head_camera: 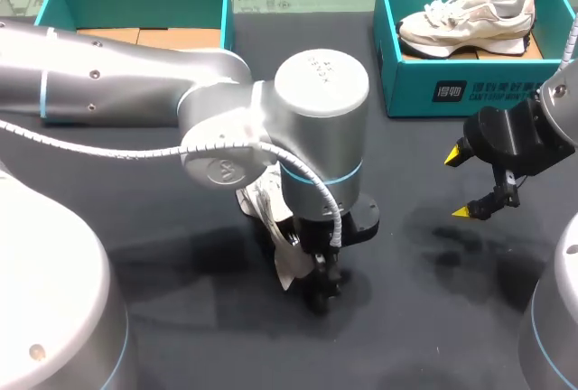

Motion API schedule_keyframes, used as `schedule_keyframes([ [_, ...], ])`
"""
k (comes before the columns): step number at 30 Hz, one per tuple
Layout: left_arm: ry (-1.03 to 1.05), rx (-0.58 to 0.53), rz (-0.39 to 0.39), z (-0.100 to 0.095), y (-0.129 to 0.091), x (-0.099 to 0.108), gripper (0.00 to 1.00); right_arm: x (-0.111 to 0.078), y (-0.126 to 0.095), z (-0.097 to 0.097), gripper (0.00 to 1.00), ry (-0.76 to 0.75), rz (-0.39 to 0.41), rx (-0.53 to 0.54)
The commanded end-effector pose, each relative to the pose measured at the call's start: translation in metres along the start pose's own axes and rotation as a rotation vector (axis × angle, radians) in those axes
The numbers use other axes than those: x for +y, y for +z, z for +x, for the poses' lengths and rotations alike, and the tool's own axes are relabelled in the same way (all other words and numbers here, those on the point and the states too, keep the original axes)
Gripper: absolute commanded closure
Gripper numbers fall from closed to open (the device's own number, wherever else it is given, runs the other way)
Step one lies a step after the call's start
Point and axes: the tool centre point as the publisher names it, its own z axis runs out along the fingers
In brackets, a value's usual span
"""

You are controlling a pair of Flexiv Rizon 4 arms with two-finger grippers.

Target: Take the shoe out of the shoebox, open the shoe tongue, remove and reinsert the insole, then place the shoe into the shoebox

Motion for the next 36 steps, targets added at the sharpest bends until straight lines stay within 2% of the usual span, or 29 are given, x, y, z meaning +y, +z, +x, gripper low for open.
schedule_keyframes([
  [1, -0.018, -0.021, 0.003, 0.006, 0.0, 0.004, 0.18, 0.0, 0.0, 0.002, 0.0, 0.0, 0.002, -0.003],
  [4, -0.032, -0.024, 0.003, 0.005, 0.0, 0.007, 0.22, 0.0, 0.0, 0.002, 0.0, 0.0, 0.002, -0.003],
  [6, -0.044, -0.028, 0.008, 0.003, -0.001, 0.009, 0.3, 0.0, 0.0, 0.002, 0.0, 0.0, 0.002, -0.003],
  [8, -0.056, -0.033, 0.012, 0.002, -0.001, 0.012, 0.3, 0.0, 0.0, 0.002, 0.0, 0.0, 0.002, -0.003],
  [11, -0.066, -0.037, 0.012, 0.0, -0.002, 0.014, 0.37, 0.0, 0.0, 0.002, 0.0, 0.0, 0.002, -0.003],
  [18, -0.074, -0.016, -0.002, -0.007, 0.004, 0.013, 0.72, 0.0, 0.0, 0.002, 0.0, 0.0, 0.002, -0.003],
  [19, -0.074, -0.017, -0.004, -0.007, 0.005, 0.012, 0.94, 0.0, 0.0, 0.002, 0.0, 0.0, 0.002, -0.003],
  [20, -0.074, -0.015, -0.005, -0.008, 0.005, 0.012, 1.0, 0.0, 0.0, 0.002, 0.0, 0.0, 0.002, -0.003],
  [24, -0.065, -0.011, -0.007, -0.009, 0.004, 0.011, 1.0, 0.0, 0.0, 0.002, 0.0, 0.0, 0.002, -0.003],
  [27, -0.043, -0.005, 0.004, -0.012, -0.005, 0.012, 1.0, 0.0, 0.0, 0.002, 0.0, 0.0, 0.002, -0.003],
  [32, 0.024, 0.008, 0.021, -0.02, -0.032, 0.012, 1.0, 0.0, 0.0, 0.002, 0.0, 0.0, 0.002, -0.003],
  [36, 0.088, 0.005, 0.035, -0.034, -0.059, 0.014, 1.0, 0.0, 0.0, 0.002, 0.0, 0.0, 0.002, -0.003],
])
